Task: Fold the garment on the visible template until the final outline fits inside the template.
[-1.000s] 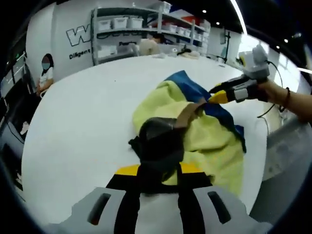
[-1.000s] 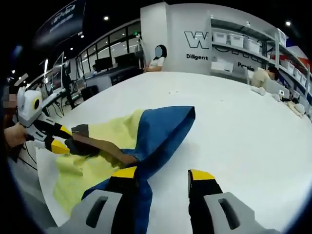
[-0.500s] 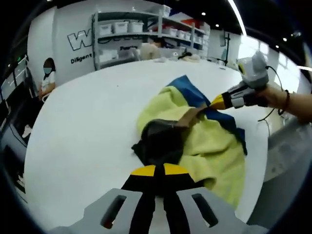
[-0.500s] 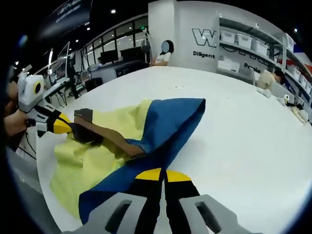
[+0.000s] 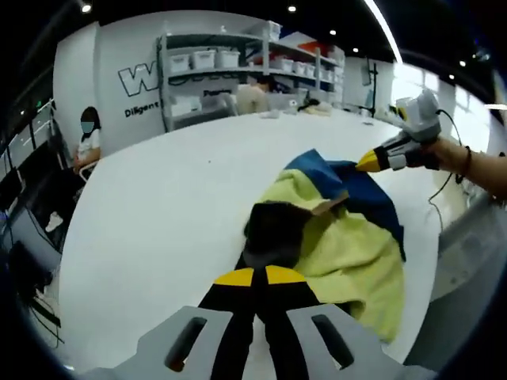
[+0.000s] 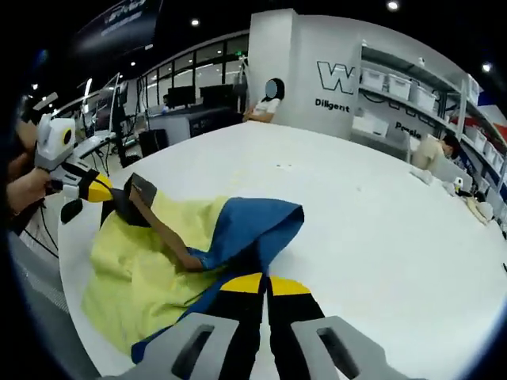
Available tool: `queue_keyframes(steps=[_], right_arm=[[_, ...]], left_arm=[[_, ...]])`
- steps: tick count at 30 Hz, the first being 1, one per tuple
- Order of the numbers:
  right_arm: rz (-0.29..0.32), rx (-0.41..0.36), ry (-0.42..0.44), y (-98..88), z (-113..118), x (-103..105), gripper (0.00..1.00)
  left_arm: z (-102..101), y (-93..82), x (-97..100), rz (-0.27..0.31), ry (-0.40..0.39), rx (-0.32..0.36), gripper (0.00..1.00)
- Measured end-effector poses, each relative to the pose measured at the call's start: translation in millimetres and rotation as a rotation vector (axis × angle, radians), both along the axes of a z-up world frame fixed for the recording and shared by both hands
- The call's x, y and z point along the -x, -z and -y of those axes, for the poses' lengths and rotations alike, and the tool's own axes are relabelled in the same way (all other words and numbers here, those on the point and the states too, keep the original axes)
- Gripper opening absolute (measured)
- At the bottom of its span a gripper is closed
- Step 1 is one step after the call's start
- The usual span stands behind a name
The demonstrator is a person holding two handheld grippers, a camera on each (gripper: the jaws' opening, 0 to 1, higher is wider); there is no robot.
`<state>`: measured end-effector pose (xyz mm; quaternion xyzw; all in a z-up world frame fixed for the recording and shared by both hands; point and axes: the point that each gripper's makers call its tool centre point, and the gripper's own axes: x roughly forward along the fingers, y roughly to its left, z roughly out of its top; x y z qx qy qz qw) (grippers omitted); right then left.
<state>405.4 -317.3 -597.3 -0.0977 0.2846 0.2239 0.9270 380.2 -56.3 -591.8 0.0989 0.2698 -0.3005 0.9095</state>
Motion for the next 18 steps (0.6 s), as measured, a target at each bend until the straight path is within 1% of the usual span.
queue_keyframes(steps=[4,7,10,14,18], right_arm=[[0.019,0.031,-0.005,-10.3,9.8,-5.7,0.00],[0.040,0.033,0.015,-22.4,20.9,-11.9,0.00],[0.055,0.059,0.031,-30.2,32.8,-17.0,0.00],[0.062,0.095,0.044,-35.9,47.9,-22.4,0.00],[0.044,0.128,0.054,-33.6,60.0,-25.9,0.00]], left_arm=[[-7.4,-6.0,-4.9,0.005,-0.017,0.011,0.00],[-15.6,-12.3,-9.3,0.015,-0.024,0.013,0.00],[-24.1,-17.1,-13.6,0.017,-0.030,0.016,0.00],[-36.1,-21.0,-20.2,0.009,-0.042,0.047,0.00],[-46.8,-21.7,-23.3,-0.004,-0.062,0.053,0.00]])
